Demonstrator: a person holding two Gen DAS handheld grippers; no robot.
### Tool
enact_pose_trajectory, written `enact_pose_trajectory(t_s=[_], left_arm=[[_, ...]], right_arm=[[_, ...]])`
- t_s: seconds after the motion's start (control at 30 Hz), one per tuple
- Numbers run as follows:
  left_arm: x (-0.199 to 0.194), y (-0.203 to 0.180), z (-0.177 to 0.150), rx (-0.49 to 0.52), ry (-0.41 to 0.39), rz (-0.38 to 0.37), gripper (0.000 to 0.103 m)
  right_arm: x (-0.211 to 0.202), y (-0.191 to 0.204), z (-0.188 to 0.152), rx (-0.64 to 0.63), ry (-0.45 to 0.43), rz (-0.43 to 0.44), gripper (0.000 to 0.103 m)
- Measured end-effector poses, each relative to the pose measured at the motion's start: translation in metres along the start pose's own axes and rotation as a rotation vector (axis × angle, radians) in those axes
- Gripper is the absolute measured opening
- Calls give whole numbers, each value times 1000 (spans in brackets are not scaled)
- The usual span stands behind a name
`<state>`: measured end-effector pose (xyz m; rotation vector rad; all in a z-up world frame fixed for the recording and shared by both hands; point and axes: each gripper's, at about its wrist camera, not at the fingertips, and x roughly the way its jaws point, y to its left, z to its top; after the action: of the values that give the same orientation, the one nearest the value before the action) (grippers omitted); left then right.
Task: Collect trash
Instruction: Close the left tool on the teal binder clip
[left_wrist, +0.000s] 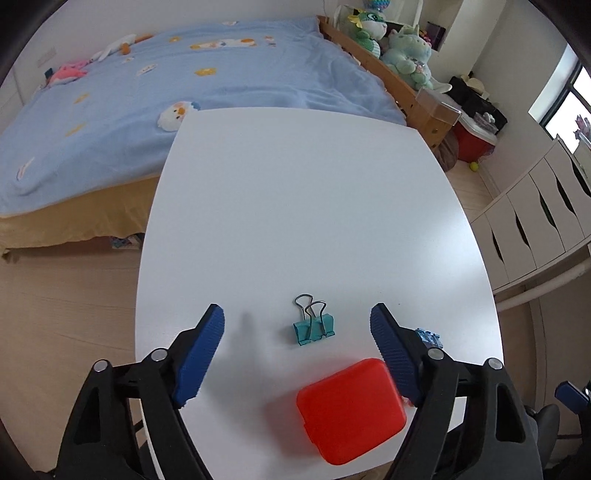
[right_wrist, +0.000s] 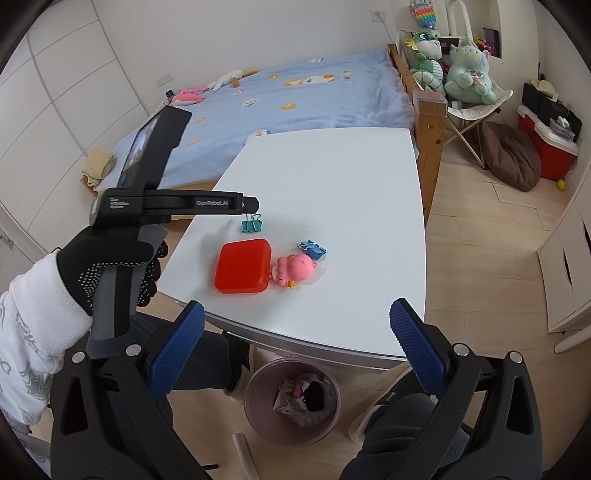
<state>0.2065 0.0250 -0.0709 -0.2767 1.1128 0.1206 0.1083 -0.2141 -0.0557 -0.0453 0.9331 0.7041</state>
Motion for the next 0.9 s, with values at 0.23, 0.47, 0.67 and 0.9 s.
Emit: enact_pose_trajectory(t_s=[0.23, 0.47, 0.67, 0.9], left_arm=[[14, -2, -3, -9, 15, 13, 39], [10, -1, -4, -5, -1, -20, 11], [7, 1, -7, 18, -9, -41, 6], [-7, 4, -7, 56, -37, -43, 1]], right_arm=[[4, -6, -3, 13, 8, -3, 98], [6, -7, -4, 18, 11, -1, 98], [10, -6, -3, 15, 16, 2, 98], [15, -6, 5, 13, 19, 5, 98]])
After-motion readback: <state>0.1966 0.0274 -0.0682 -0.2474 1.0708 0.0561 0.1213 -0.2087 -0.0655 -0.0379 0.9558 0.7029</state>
